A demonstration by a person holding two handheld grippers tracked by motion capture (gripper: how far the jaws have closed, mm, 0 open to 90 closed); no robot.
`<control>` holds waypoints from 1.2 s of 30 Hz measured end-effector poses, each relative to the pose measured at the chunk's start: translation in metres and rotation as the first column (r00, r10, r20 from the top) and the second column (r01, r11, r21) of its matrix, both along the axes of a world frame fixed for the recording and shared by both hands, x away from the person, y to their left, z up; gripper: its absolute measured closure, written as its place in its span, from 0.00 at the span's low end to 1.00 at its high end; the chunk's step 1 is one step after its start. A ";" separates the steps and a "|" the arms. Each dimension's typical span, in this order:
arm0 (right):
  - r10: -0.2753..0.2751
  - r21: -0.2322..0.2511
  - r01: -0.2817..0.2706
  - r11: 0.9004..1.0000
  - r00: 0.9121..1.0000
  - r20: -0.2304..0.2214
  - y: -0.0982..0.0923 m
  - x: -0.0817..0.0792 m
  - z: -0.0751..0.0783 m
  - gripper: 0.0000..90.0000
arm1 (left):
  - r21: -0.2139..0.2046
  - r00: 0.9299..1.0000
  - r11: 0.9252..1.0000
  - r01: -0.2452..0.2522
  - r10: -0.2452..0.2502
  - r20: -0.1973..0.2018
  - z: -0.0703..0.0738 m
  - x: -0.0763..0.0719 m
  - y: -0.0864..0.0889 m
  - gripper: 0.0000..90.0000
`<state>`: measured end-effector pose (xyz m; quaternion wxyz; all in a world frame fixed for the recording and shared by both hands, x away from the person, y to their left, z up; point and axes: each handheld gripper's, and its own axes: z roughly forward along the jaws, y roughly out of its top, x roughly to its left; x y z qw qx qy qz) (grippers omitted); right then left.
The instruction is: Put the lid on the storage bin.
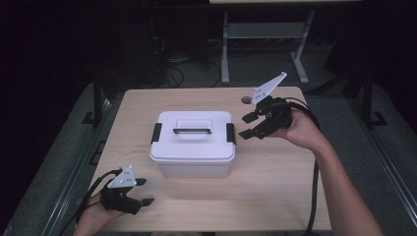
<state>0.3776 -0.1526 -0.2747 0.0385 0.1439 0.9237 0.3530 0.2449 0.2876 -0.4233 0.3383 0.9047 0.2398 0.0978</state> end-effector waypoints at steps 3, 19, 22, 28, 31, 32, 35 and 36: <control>-0.008 0.003 0.008 1.000 1.000 -0.001 -0.004 0.000 -0.003 0.43 | 0.001 1.000 1.000 0.001 -0.001 -0.001 0.000 0.000 0.000 0.32; -0.037 0.004 0.037 0.999 0.999 -0.022 -0.022 -0.004 -0.017 0.41 | 0.003 1.000 1.000 0.000 0.000 -0.002 0.000 0.000 0.001 0.32; -0.044 0.002 0.044 0.999 0.999 -0.026 -0.025 -0.005 -0.019 0.41 | 0.002 1.000 1.000 -0.001 0.001 -0.002 0.000 0.000 0.001 0.32; -0.056 0.005 0.056 0.998 0.998 -0.034 -0.030 -0.006 -0.023 0.41 | 0.004 1.000 1.000 -0.001 0.001 -0.003 0.000 0.000 0.001 0.32; -0.058 0.003 0.058 0.998 0.998 -0.037 -0.032 -0.007 -0.026 0.41 | 0.005 1.000 1.000 -0.001 0.001 -0.002 -0.001 0.001 0.001 0.32; -0.059 0.006 0.060 0.998 0.997 -0.041 -0.033 -0.007 -0.027 0.41 | 0.005 1.000 1.000 -0.001 0.001 -0.002 0.000 0.001 0.001 0.32; -0.059 0.001 0.059 0.998 0.997 -0.045 -0.035 -0.009 -0.029 0.41 | 0.006 1.000 1.000 -0.001 0.001 -0.001 0.000 0.000 0.001 0.32; -0.058 0.001 0.058 0.998 0.997 -0.044 -0.035 -0.010 -0.030 0.41 | 0.006 1.000 1.000 -0.002 0.002 -0.001 0.000 0.000 0.001 0.32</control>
